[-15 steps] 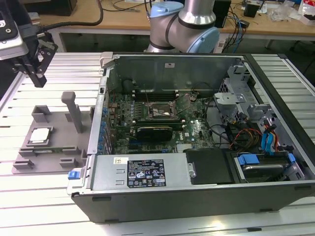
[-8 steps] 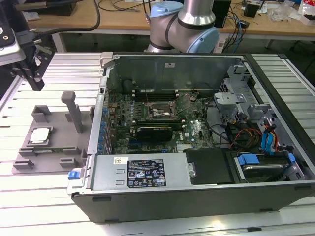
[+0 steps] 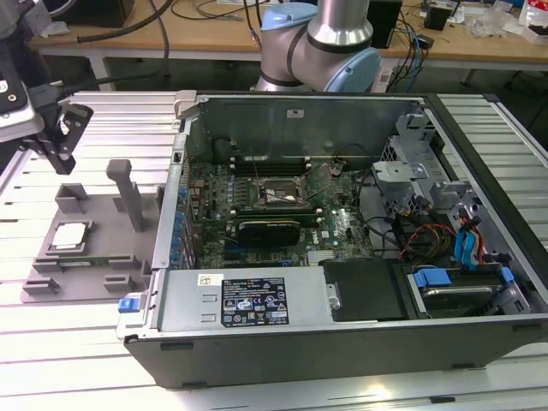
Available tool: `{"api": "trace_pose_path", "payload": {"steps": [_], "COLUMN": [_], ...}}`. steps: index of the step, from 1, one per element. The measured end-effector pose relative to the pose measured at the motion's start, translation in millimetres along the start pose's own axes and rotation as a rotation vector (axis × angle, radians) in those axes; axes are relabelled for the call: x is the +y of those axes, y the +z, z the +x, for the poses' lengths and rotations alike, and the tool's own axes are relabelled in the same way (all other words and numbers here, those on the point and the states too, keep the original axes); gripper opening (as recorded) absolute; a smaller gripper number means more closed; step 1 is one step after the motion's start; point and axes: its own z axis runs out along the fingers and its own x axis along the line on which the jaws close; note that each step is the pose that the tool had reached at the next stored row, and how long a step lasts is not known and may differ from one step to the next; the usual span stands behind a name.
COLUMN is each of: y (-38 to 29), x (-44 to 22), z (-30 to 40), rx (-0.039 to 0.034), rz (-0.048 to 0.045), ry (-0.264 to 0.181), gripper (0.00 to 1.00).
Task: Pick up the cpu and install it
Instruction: 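Reach for the cpu, then pick up the cpu and move it towards the insertion slot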
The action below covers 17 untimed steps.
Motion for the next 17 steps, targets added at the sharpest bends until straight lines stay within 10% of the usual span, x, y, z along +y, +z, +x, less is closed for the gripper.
{"api": "trace_pose_path", "payload": {"steps": [17], "y": [6.6], "x": [-0.3], "z": [0.6], "rx": [0.0002], "rz": [-0.0037], "ry": [0.000], "gripper": [0.11]}}
